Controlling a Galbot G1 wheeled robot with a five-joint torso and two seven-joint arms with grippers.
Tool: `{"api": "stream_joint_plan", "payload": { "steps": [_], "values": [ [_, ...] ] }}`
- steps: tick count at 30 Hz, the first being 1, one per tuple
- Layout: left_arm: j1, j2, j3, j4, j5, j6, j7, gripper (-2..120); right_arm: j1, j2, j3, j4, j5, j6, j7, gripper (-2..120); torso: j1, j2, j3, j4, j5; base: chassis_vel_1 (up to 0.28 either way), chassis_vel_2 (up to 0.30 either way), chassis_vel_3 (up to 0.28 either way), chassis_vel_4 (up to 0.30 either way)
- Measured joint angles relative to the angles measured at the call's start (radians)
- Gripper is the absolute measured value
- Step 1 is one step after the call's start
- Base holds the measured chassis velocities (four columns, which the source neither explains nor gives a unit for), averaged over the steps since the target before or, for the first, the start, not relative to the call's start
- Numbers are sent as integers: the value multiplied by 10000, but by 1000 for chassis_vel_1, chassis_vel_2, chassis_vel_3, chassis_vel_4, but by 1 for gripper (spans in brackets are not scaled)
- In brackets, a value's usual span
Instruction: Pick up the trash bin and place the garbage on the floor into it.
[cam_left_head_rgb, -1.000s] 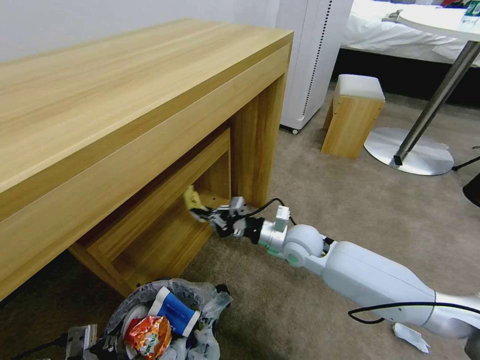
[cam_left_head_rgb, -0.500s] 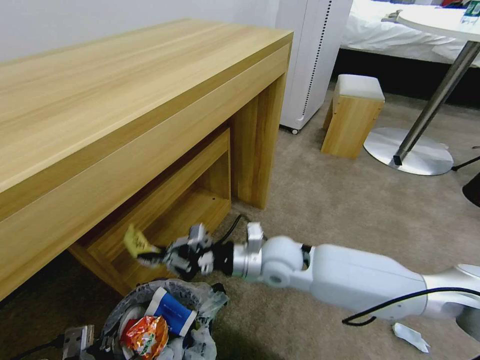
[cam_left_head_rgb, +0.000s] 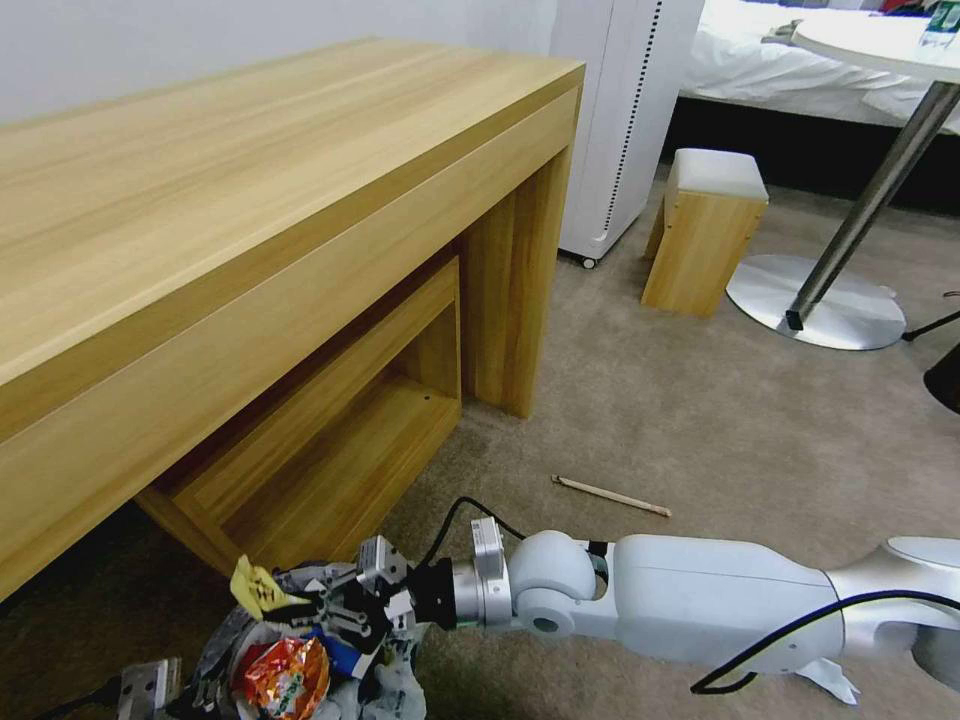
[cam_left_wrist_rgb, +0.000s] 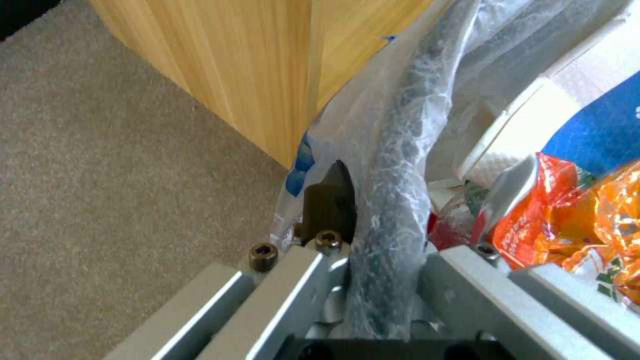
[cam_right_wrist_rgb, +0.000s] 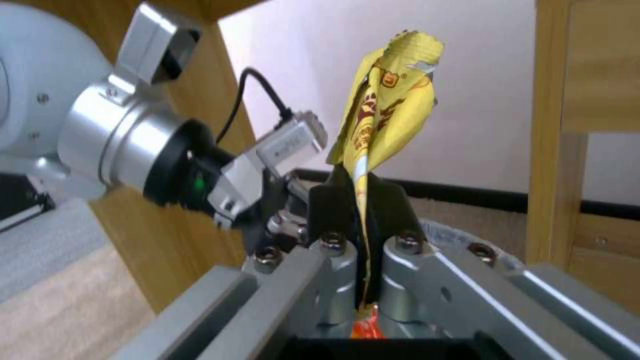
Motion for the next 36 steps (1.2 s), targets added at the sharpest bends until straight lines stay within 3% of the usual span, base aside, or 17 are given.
{"api": "stream_joint_plan", "payload": {
  "steps": [4,13,16,20,26,35,36],
  "values": [
    [-35,-78,114,0,124,0,58,0,-18,5,59,-87,17,-290,-328,21,0,0,0,0,0,0,0,0,0],
    [-3,-64,29,33,138,1,92,0,3,-48,242,-26,87,-401,-440,48,-1,0,0,0,0,0,0,0,0],
    [27,-75,6,34,130,1,98,0,-3,-44,295,-31,86,-391,-412,65,0,0,0,0,0,0,0,0,0],
    [41,-81,0,34,130,1,103,0,25,-30,326,-31,82,-381,-377,73,0,0,0,0,0,0,0,0,0],
    [43,-160,66,90,315,20,188,0,62,-41,511,-95,83,-310,-390,97,0,0,0,1,0,0,0,0,0],
    [90,-160,18,45,335,31,198,0,-23,-157,654,21,6,-188,-255,100,0,0,0,0,0,0,0,0,0],
    [136,-162,-70,-3,330,37,215,0,-135,-316,1267,44,-75,-107,-76,100,0,0,0,0,0,0,0,0,0]
  ]
}}
